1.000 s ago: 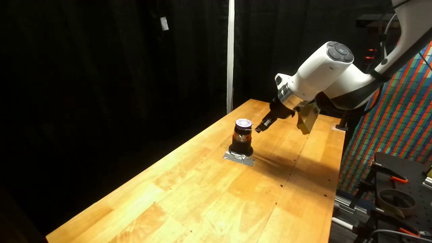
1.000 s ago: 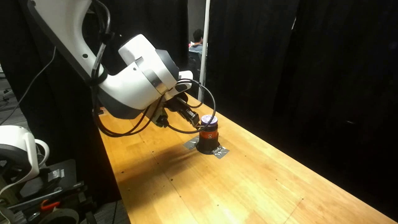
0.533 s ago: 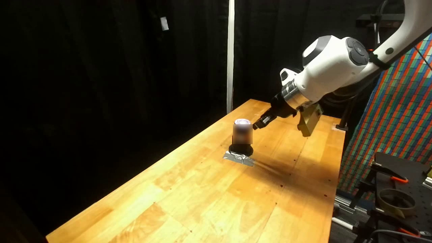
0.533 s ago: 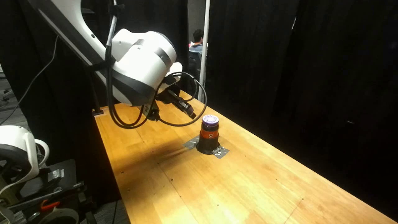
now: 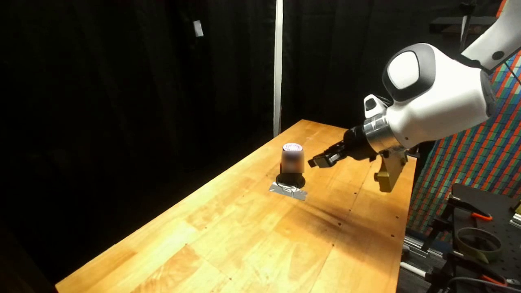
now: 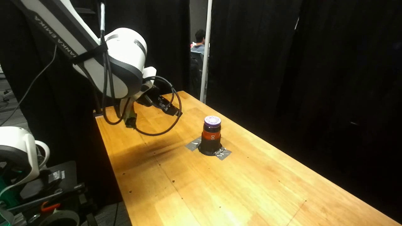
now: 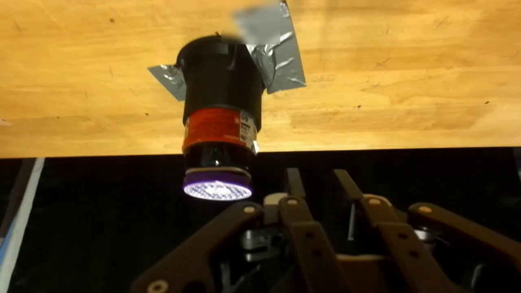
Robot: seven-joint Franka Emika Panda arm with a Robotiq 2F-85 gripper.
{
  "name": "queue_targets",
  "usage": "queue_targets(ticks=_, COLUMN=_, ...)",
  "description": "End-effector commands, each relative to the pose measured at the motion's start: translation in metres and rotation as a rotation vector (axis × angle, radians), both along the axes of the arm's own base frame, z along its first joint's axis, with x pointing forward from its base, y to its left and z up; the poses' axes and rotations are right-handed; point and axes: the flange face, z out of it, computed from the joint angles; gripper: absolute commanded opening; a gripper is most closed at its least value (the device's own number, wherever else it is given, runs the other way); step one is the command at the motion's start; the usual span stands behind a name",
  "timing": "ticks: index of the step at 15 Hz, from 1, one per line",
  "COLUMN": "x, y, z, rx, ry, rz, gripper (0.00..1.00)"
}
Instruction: Put the rubber bung around the neck of the brown bottle
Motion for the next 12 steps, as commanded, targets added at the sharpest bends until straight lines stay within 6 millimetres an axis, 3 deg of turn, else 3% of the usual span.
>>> queue_targets(ticks=1, x=-0.016, y=-0.040, z=0.004, rx=0.029, ry=0.143, rz=-0.003, gripper=0.60)
queue_targets(ticks=6, x=0.003, y=-0.135, z=-0.006, rx=0.049, ry=0.372, rz=-0.024, gripper=0.98)
queue_targets(ticks=8, x=-0.002, y=-0.164, z=-0.015, rx=0.036, ry=0.463, rz=-0.035, gripper=1.00)
queue_targets(ticks=11, x=-0.020, y=-0.182, z=0.000, rx=0.015, ry=0.619, rz=-0.059, gripper=1.00)
queue_targets(ticks=12, x=-0.026, y=-0.189, z=-0.008, rx=0.057, ry=0.550, rz=-0.046, gripper=1.00)
